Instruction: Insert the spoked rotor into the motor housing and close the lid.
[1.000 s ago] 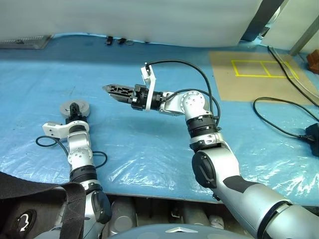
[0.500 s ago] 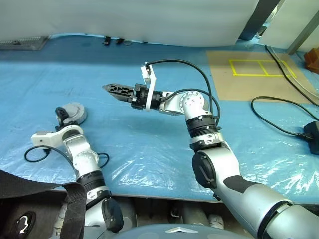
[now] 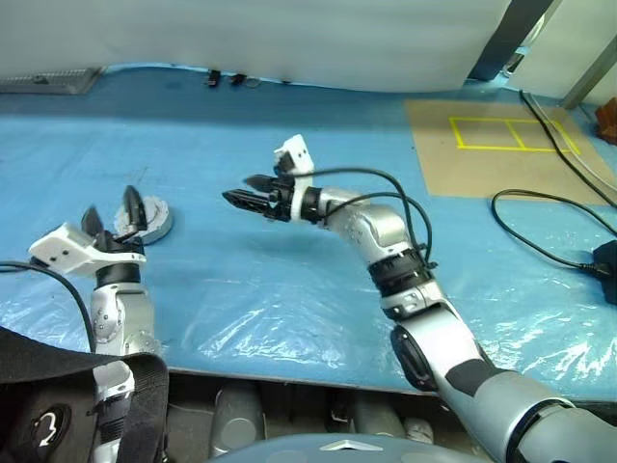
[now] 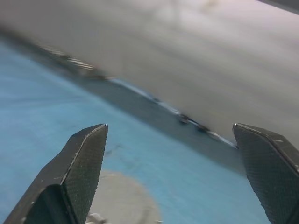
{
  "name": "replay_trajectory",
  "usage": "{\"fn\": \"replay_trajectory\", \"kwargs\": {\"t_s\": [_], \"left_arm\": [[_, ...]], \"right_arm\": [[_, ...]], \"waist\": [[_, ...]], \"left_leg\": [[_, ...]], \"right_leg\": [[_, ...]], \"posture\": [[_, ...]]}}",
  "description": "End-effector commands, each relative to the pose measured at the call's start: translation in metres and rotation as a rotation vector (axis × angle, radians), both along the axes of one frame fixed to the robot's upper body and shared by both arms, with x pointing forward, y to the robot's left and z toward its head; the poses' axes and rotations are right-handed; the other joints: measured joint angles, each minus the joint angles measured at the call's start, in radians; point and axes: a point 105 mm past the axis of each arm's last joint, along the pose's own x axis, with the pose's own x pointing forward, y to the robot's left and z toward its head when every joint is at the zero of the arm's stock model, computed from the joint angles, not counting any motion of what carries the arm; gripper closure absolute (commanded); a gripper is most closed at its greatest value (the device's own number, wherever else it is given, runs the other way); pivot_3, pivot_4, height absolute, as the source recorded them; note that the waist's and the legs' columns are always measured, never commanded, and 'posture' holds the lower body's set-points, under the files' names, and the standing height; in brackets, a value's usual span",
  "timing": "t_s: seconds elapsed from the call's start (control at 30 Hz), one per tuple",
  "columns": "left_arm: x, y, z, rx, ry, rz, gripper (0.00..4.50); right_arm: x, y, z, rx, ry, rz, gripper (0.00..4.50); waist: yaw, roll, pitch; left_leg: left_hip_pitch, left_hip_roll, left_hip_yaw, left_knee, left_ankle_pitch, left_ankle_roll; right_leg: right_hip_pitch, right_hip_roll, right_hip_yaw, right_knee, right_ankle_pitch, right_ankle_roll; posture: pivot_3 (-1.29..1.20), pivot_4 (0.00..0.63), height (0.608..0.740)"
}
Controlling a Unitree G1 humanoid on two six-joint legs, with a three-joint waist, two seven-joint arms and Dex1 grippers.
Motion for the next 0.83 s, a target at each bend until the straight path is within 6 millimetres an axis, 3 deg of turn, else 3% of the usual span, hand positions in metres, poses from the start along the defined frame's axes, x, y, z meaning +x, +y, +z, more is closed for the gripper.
{"fn": "replay_trajectory", "kwargs": {"t_s": [0.03,0.13,0.23,0.33,0.53,0.83], "left_arm": [[-0.009,-0.035,0.020,0.177,-0.048,-0.211,0.01],[-0.015,-0.054,0.014,0.345,0.005,-0.343,0.01],[-0.020,-0.064,0.004,0.462,0.064,-0.430,0.00],[-0.025,-0.073,-0.011,0.569,0.151,-0.509,0.00],[-0.032,-0.081,-0.009,0.484,0.158,-0.589,0.00],[-0.032,-0.089,-0.006,0.503,0.162,-0.618,0.00]], "right_arm": [[-0.008,-0.015,0.022,0.017,-0.209,0.012,1.01],[-0.001,-0.038,0.008,-0.014,-0.230,-0.049,1.01],[-0.003,-0.051,-0.005,-0.083,-0.274,-0.050,0.14],[-0.007,-0.057,-0.011,-0.120,-0.286,-0.044,0.06],[-0.018,-0.056,-0.018,-0.131,-0.282,0.028,0.06],[-0.028,-0.053,-0.037,-0.114,-0.193,0.093,0.06]], "waist": [[-0.003,0.000,0.000],[-0.006,0.000,0.000],[-0.008,0.000,0.000],[-0.010,0.001,0.000],[-0.013,0.001,0.000],[-0.014,0.001,0.000]], "left_leg": [[0.001,0.000,0.000,0.000,0.000,0.000],[0.002,0.000,0.001,0.000,0.000,0.000],[0.003,0.000,0.002,0.000,0.000,0.000],[0.003,0.000,0.002,0.000,0.000,0.000],[0.004,0.000,0.002,0.000,0.000,0.001],[0.004,0.000,0.003,0.000,0.000,0.001]], "right_leg": [[0.000,0.000,0.001,0.000,0.000,0.000],[0.000,0.001,0.002,0.001,0.000,0.000],[0.000,0.001,0.003,0.002,0.000,-0.001],[0.000,0.001,0.004,0.001,0.000,-0.001],[0.000,0.002,0.004,0.002,0.000,-0.001],[0.000,0.001,0.005,0.002,0.000,-0.001]], "posture": [[0.00,0.150,0.740],[0.00,0.150,0.740],[0.00,0.150,0.740],[0.00,0.150,0.740],[0.00,0.150,0.740],[0.00,0.150,0.740]]}}
